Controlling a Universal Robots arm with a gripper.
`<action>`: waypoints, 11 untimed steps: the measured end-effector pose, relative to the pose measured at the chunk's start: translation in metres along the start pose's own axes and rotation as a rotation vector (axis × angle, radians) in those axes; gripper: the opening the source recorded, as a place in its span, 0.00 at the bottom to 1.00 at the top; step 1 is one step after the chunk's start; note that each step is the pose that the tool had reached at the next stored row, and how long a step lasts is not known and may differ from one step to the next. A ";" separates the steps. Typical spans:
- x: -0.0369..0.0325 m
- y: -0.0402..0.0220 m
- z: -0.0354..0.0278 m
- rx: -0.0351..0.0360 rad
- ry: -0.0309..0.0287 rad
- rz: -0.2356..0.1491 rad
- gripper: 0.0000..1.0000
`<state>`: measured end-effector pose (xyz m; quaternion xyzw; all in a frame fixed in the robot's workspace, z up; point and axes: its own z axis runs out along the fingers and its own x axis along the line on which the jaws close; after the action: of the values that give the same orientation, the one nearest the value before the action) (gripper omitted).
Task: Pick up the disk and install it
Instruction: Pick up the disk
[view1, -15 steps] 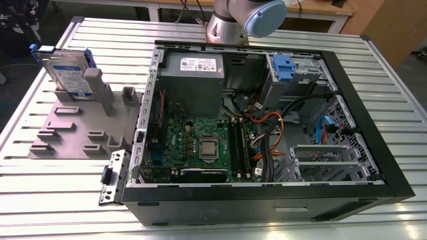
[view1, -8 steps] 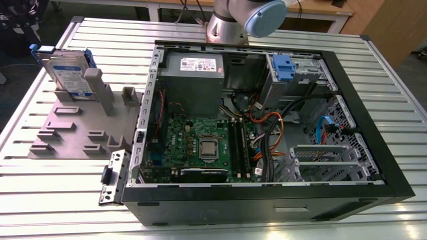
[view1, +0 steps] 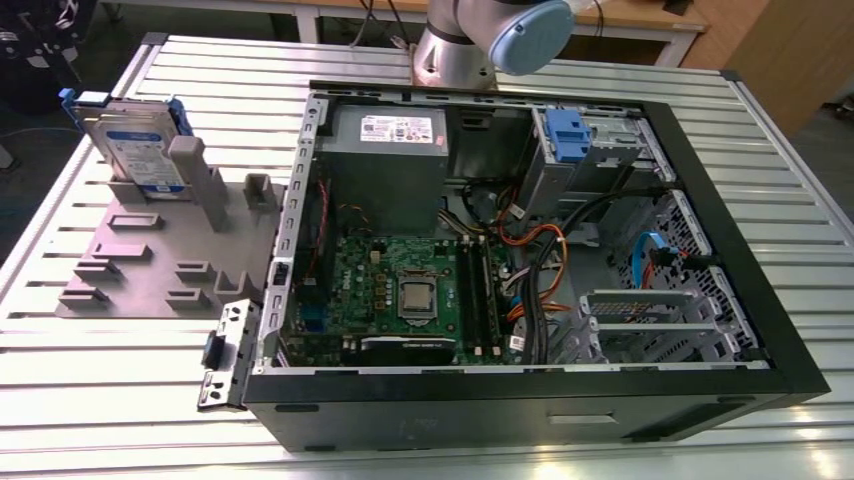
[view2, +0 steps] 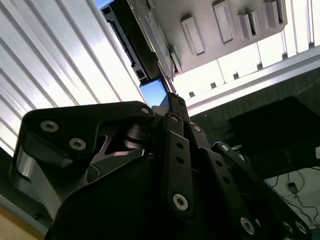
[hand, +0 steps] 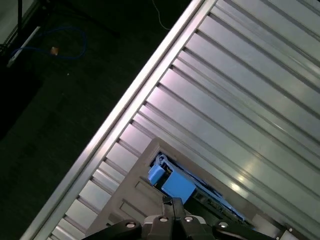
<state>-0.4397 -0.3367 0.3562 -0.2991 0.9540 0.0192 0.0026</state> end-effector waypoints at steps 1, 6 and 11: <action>0.0000 0.0000 0.0000 -0.0001 0.0001 -0.002 0.11; 0.0000 0.0000 0.0000 -0.0013 -0.0007 -0.002 0.11; 0.0000 0.0000 0.0000 -0.0011 -0.0005 -0.002 0.11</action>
<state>-0.4397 -0.3367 0.3562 -0.3002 0.9537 0.0198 0.0027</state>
